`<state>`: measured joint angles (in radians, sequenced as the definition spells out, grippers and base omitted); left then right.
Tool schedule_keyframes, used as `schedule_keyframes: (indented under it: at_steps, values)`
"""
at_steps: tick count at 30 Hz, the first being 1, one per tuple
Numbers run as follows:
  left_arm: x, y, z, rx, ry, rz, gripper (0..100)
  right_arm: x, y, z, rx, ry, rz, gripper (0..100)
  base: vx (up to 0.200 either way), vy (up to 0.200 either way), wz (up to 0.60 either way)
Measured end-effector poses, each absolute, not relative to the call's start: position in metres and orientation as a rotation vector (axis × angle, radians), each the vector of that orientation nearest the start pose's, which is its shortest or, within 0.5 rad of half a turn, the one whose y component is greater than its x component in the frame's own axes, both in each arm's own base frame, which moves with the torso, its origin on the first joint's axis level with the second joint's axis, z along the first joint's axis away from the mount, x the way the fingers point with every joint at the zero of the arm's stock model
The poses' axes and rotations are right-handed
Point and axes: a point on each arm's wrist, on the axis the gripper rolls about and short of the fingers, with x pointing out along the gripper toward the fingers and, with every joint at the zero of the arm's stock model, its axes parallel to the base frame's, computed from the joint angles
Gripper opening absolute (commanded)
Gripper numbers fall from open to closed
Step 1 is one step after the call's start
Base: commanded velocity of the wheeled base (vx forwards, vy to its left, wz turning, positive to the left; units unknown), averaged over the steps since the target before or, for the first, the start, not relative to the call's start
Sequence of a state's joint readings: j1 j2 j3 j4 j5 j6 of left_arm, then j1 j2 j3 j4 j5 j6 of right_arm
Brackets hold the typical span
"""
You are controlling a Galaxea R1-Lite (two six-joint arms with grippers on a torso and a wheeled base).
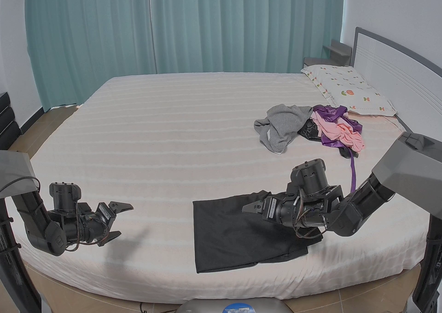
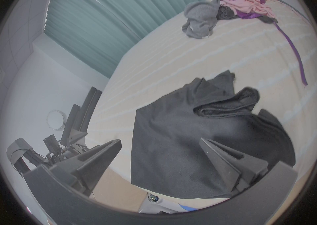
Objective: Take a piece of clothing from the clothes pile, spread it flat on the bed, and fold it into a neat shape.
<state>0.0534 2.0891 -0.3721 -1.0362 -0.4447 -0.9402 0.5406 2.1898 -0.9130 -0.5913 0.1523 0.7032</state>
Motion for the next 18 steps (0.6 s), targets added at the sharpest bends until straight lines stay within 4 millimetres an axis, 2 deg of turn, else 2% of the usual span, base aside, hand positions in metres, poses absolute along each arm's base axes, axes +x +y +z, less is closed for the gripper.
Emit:
schedule_keyframes:
  at_steps: [9, 13, 18]
  values:
    - [0.276, 0.004, 0.013, -1.060, 0.803, -0.037, 100, 0.344, 0.208, 0.017, 0.500, 0.916, 0.372, 100, 0.000, 0.000, 0.00]
    - [0.276, 0.004, 0.013, -1.059, 0.803, -0.039, 100, 0.353, 0.207, 0.010, 0.502, 0.909, 0.350, 100, 0.000, 0.000, 0.00]
    - [0.276, 0.004, 0.013, -1.059, 0.803, -0.038, 100, 0.378, 0.196, 0.011, 0.528, 0.839, 0.289, 100, 0.000, 0.000, 0.00]
